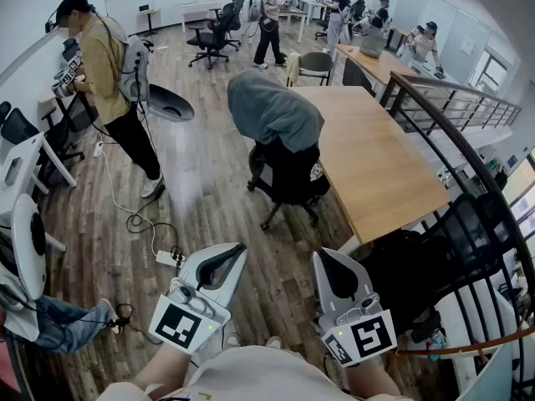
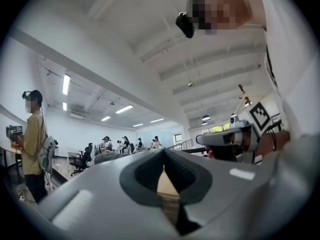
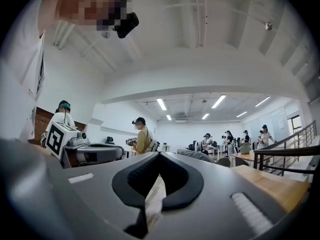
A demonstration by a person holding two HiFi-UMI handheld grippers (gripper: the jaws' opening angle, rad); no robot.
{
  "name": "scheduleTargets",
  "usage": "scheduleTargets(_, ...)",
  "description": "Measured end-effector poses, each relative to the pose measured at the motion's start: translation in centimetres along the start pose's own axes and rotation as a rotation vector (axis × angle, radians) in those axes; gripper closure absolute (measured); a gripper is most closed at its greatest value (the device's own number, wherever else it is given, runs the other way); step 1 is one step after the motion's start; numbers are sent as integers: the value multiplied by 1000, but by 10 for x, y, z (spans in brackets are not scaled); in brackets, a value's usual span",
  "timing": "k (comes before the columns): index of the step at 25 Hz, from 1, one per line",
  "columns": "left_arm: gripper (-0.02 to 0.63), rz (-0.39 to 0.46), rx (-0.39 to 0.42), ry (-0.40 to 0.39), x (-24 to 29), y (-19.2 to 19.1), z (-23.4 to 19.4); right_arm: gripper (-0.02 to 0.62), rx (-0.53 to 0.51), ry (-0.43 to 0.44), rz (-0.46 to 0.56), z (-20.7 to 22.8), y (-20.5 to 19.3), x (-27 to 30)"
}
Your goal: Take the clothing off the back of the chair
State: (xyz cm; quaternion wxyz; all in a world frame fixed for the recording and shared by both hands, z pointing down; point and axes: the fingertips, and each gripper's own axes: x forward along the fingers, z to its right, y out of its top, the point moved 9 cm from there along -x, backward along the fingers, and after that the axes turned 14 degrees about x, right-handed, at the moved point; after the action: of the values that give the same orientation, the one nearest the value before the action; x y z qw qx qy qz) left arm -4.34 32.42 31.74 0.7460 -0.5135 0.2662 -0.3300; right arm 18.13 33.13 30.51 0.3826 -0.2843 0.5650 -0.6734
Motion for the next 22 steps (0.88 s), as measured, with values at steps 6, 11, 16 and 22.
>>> scheduleTargets(6, 604, -5, -10, -9, -4, -3, 0, 595, 27, -1, 2, -2, -5, 1)
scheduleTargets(11, 604, -9, -13, -15, -1, -1, 8, 595, 51, -17, -3, 9, -5, -7)
scheduleTargets(16, 604, -16, -18, -19, -1, 0, 10, 595, 49, -24, -13, 8, -6, -9)
scheduleTargets(22, 604, -13, -26, -26, 7, -1, 18, 595, 29, -36, -37, 17, -10, -14)
